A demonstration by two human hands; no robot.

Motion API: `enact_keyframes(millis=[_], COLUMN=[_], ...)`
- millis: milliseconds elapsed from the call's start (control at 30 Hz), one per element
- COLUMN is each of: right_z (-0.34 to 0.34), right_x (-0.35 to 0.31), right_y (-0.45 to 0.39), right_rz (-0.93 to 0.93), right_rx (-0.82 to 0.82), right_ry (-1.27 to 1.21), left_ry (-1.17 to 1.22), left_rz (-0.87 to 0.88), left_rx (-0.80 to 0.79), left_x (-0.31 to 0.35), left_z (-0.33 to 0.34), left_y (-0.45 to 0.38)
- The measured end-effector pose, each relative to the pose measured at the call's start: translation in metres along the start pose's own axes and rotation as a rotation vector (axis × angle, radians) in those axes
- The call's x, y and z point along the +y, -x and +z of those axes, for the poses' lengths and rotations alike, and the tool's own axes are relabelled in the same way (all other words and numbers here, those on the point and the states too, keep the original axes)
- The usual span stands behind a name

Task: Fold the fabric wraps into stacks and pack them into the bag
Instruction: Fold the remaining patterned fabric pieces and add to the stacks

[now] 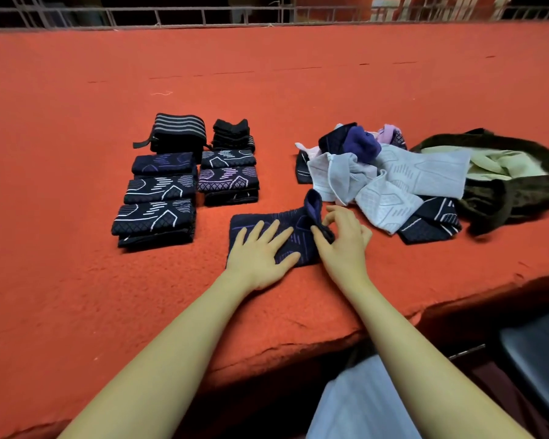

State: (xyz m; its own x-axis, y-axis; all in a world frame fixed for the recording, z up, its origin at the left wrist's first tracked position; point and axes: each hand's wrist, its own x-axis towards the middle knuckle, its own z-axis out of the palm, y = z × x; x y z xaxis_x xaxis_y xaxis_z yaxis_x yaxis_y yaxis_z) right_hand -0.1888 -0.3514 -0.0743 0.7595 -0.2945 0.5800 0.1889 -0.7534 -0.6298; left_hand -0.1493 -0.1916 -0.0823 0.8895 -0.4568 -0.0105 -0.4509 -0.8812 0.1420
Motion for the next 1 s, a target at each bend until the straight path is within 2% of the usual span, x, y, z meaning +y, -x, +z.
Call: enact_keyframes(millis=[133, 267, 333, 433, 600, 800, 900, 1000], right_z=[0.011, 0.029, 0.037, 0.041, 0.034, 0.035, 0.035, 0.036], right_x=[-0.015, -0.021, -0.022, -0.021, -0.02, -0.023, -0.026, -0.026], right_y=[-0.006, -0.006, -0.001, 0.005, 0.002, 0.006, 0.004, 0.002], right_rz=[-0.134, -0.276, -0.263, -0.25, -0.247, -0.237, -0.199, -0.218], right_rx=[-0.119, -0.389, -0.477, -0.566, -0.619, -0.64, -0.665, -0.696], right_ry=[0.034, 0.216, 0.307, 0.337, 0.348, 0.541, 0.57, 0.587], left_ry=[-0.008, -0.012, -0.019, -0.047, -0.094, -0.027, 0.059, 0.111], left_rz=[-0.153, -0.314, -0.356, -0.409, -0.356, -0.239, -0.229, -0.197], left_rx=[0.122, 0.319, 0.405, 0.433, 0.464, 0.565, 0.464, 0.5], left_x=[-0.025, -0.034, -0.032, -0.032, -0.035, -0.038, -0.037, -0.038], left_z=[0.003, 0.006, 0.007, 0.01, 0.012, 0.018, 0.011, 0.01], left_y=[0.019, 0.03, 0.03, 0.029, 0.025, 0.021, 0.026, 0.024])
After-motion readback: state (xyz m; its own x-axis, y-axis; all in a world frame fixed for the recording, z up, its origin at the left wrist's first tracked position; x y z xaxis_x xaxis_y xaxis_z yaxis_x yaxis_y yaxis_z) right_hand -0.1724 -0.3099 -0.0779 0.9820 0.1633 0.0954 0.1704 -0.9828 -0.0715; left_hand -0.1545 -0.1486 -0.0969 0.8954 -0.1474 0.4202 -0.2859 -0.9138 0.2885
